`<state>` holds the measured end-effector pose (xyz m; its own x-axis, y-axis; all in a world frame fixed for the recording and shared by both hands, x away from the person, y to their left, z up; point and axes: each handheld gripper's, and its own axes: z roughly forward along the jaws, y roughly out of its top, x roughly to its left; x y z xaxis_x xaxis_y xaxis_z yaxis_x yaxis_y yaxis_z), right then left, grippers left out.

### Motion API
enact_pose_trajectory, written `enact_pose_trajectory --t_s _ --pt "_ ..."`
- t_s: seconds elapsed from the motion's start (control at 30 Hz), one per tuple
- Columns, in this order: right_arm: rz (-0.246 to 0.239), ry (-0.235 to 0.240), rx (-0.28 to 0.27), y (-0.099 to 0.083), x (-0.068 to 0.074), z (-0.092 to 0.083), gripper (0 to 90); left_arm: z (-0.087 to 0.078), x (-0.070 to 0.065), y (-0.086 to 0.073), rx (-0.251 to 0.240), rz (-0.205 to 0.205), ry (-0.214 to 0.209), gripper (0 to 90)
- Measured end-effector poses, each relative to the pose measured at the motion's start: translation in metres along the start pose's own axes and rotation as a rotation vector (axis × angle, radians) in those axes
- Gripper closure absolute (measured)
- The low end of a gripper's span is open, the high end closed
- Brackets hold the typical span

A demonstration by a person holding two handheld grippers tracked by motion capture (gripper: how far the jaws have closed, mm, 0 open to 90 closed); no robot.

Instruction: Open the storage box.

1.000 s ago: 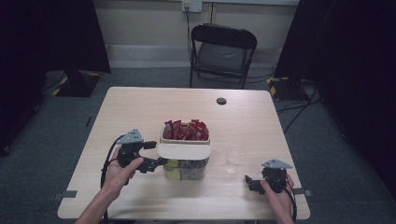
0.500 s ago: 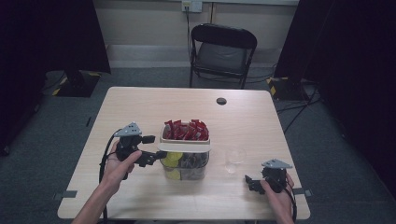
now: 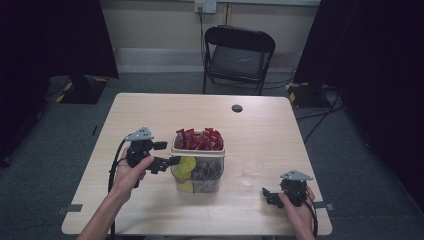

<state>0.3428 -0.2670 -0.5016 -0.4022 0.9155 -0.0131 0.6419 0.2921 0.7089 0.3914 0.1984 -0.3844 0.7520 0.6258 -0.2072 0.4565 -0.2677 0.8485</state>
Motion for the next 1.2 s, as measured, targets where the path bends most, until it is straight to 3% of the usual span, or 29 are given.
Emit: enact_pose_trajectory --t_s 0.47,0.57,0.67,1.2 --pt "-0.001 0.001 0.0 0.0 0.0 0.0 0.0 0.003 0.001 0.006 -0.031 -0.003 0.019 15.3" --pt "-0.001 0.001 0.0 0.0 0.0 0.0 0.0 0.003 0.002 0.006 -0.069 -0.017 0.026 15.3" --pt "-0.002 0.001 0.0 0.0 0.0 0.0 0.0 0.003 0.004 0.006 -0.06 -0.012 0.035 15.3" --pt "-0.001 0.002 0.0 0.0 0.0 0.0 0.0 0.008 0.019 0.007 -0.073 -0.074 0.082 15.6"
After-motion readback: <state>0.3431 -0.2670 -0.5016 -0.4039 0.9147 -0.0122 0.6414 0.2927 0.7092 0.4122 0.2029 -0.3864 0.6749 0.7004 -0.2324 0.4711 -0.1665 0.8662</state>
